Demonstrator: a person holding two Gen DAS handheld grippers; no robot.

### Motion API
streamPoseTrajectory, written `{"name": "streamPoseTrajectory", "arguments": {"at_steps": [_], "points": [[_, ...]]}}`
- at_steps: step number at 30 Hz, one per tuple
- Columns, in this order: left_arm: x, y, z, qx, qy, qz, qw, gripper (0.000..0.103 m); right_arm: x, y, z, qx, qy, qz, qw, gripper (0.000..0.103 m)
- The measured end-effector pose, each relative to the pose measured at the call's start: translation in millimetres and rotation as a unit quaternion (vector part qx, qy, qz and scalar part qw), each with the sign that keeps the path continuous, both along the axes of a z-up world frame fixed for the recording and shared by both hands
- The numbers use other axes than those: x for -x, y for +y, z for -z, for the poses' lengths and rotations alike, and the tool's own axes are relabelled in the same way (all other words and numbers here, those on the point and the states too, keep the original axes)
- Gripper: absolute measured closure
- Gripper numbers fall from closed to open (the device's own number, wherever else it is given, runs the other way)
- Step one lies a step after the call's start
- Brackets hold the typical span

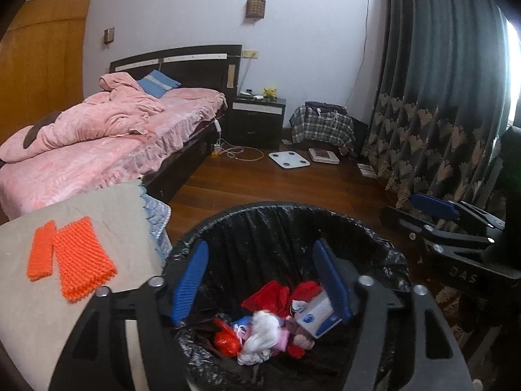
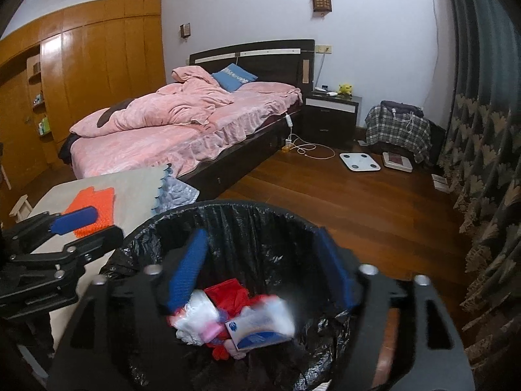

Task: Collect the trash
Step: 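Carry the white cloth and cotton-pad box over the black bin and open both tools, then move both tools back from the bin to the orange foam nets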

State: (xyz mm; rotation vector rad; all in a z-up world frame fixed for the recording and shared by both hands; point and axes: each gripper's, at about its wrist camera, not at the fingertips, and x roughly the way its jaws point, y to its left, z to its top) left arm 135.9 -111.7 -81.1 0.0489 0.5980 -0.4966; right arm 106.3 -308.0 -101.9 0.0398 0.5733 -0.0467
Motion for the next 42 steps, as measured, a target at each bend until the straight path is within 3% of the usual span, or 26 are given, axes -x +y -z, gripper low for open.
{"name": "streamPoseTrajectory", "arguments": {"at_steps": [2, 7, 23, 29, 42], "points": [[0, 4, -3, 0.001, -0.003, -0.008, 1.0000, 0.027, 1, 2, -3, -0.001, -0.005, -0.003, 1.000, 0.012], [3, 25, -9, 0.000, -0.014, -0.043, 0.9990, 0.011, 0, 9, -6, -0.009, -0.001, -0.020, 1.000, 0.007], [15, 125, -12, -0.010, -0.029, -0.154, 0.9876, 0.009, -18, 81, -17, -0.019, -0.009, -0.096, 0.995, 0.006], [16, 169, -12, -0.026, -0.039, -0.199, 0.9790, 0.009, -41, 131, -22, -0.023, -0.012, -0.141, 0.990, 0.006], [1, 257, 0, -0.031, -0.027, -0.287, 0.9570, 0.009, -108, 226, -15, -0.046, -0.001, -0.183, 0.982, 0.006]]}}
